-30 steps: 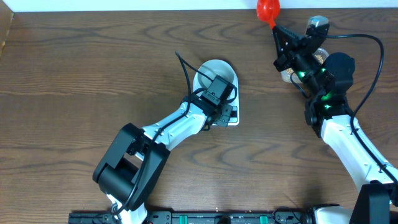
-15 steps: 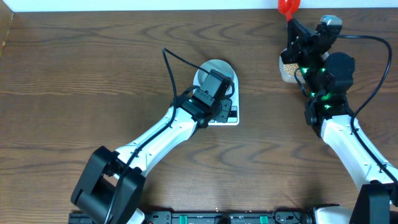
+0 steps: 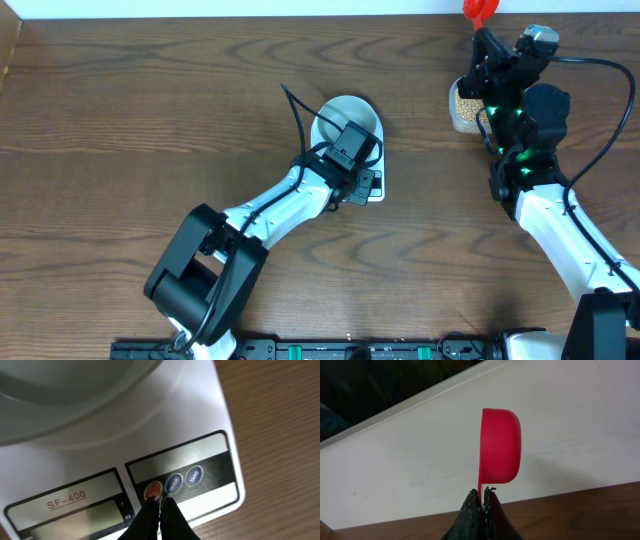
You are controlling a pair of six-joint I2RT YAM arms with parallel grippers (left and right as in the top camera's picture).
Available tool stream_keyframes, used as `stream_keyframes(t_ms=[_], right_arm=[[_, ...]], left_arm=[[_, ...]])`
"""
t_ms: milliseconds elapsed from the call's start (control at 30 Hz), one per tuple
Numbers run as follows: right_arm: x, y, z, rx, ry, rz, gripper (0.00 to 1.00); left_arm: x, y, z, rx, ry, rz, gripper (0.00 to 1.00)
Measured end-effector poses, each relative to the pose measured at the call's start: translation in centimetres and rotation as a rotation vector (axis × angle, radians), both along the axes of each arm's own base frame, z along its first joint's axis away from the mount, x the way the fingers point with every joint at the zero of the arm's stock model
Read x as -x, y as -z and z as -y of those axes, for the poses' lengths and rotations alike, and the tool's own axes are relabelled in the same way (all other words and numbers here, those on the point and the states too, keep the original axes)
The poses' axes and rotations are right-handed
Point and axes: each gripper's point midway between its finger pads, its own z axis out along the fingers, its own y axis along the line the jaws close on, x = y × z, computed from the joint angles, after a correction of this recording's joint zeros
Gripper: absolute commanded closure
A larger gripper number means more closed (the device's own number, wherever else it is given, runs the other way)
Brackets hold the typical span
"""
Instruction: Scoop item into bowl and weigh 50g on scale
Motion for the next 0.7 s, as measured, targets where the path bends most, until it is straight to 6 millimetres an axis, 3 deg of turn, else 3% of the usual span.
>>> stream_keyframes(t_ms=[700], right_arm=[[0.0,0.0,-0.01,0.0,0.0,0.0,0.99]], left_arm=[[-0.49,0.22,0.22,0.009,-0.011,0.012,0.93]])
